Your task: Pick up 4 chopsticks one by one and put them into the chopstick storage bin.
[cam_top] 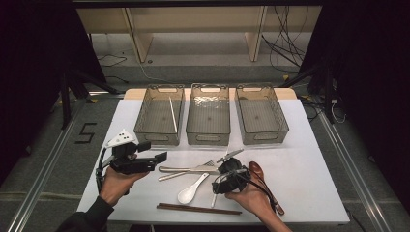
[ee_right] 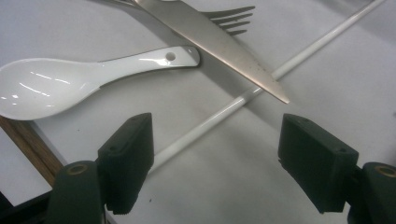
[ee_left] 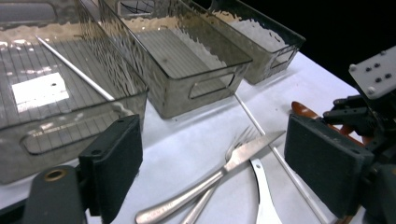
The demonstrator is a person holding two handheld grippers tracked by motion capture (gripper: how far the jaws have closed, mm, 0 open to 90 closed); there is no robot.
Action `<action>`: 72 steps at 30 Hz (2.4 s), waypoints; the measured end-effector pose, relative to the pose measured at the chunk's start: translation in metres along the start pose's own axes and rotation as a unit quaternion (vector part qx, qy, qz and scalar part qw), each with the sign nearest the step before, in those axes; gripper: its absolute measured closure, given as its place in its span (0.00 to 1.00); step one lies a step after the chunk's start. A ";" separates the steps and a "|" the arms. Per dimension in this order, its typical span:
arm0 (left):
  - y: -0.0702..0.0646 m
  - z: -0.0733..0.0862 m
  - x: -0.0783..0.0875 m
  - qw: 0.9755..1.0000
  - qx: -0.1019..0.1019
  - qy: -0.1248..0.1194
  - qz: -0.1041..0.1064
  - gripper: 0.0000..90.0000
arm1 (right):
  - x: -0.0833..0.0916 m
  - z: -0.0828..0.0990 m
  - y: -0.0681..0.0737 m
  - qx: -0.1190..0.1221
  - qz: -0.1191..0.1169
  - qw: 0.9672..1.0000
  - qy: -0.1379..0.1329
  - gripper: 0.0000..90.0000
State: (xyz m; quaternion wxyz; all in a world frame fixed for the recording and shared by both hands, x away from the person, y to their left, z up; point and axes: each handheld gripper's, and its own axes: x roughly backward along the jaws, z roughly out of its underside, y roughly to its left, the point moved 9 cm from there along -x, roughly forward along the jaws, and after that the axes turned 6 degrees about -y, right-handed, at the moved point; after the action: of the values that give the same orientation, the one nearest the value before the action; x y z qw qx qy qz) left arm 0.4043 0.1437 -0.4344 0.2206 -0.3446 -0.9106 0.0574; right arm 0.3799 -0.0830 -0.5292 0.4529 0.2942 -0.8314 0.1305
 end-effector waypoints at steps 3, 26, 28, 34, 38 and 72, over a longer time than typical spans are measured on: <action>-0.002 0.005 0.001 1.000 0.001 0.003 0.001 0.20 | -0.003 0.001 0.001 0.006 0.002 1.000 0.007 0.31; -0.005 0.013 0.005 1.000 0.002 0.010 0.006 0.19 | -0.021 0.006 0.002 0.027 0.016 0.999 0.045 0.31; -0.006 0.014 0.005 1.000 -0.001 0.013 0.007 0.19 | -0.021 0.007 0.002 0.029 0.016 0.998 0.048 0.31; -0.007 0.017 0.005 1.000 -0.004 0.019 0.009 0.18 | -0.019 0.012 -0.004 0.031 0.018 0.997 0.066 0.35; -0.007 0.018 0.005 1.000 -0.002 0.020 0.009 0.18 | -0.014 0.016 -0.011 0.028 0.018 0.996 0.080 0.40; -0.006 0.021 0.004 0.999 -0.009 0.029 0.012 0.18 | 0.015 0.043 -0.054 0.000 0.009 0.988 0.153 0.84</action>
State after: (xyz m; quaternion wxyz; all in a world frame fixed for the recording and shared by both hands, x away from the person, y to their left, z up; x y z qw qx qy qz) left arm 0.3886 0.1429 -0.4503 0.2435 -0.3590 -0.9001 0.0416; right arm 0.3775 -0.1527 -0.5439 0.5737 0.2629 -0.7550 0.1783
